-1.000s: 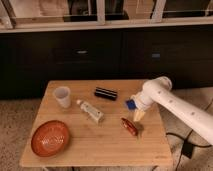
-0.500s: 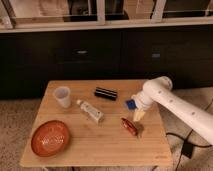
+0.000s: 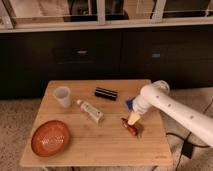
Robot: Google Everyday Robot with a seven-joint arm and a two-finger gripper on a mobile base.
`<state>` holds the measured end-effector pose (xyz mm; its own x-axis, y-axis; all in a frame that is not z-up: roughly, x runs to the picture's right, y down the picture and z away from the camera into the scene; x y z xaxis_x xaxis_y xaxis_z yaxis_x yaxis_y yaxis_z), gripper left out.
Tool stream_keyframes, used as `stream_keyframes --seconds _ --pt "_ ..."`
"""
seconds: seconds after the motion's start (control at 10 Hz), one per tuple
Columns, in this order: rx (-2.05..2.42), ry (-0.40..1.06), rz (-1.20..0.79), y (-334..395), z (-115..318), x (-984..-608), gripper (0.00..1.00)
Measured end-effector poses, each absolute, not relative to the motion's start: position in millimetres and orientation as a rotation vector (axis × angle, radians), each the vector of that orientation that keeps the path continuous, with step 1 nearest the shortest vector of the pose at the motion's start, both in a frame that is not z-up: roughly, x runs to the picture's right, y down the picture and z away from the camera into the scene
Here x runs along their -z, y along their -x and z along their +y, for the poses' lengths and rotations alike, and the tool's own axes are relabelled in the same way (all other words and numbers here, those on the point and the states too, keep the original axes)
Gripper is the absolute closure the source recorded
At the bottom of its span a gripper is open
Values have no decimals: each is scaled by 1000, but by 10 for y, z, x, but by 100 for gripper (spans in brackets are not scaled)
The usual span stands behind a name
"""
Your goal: Place the pepper on the white sponge
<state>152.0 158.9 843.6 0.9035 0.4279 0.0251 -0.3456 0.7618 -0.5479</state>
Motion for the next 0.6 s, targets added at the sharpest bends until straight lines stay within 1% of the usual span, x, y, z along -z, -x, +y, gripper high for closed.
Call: stream_keyframes --seconds 0.3,0.6 --pt "-487 566 -143 -1258 1794 -8427 20" --pt "-523 580 -103 -1093 2038 -8292 20"
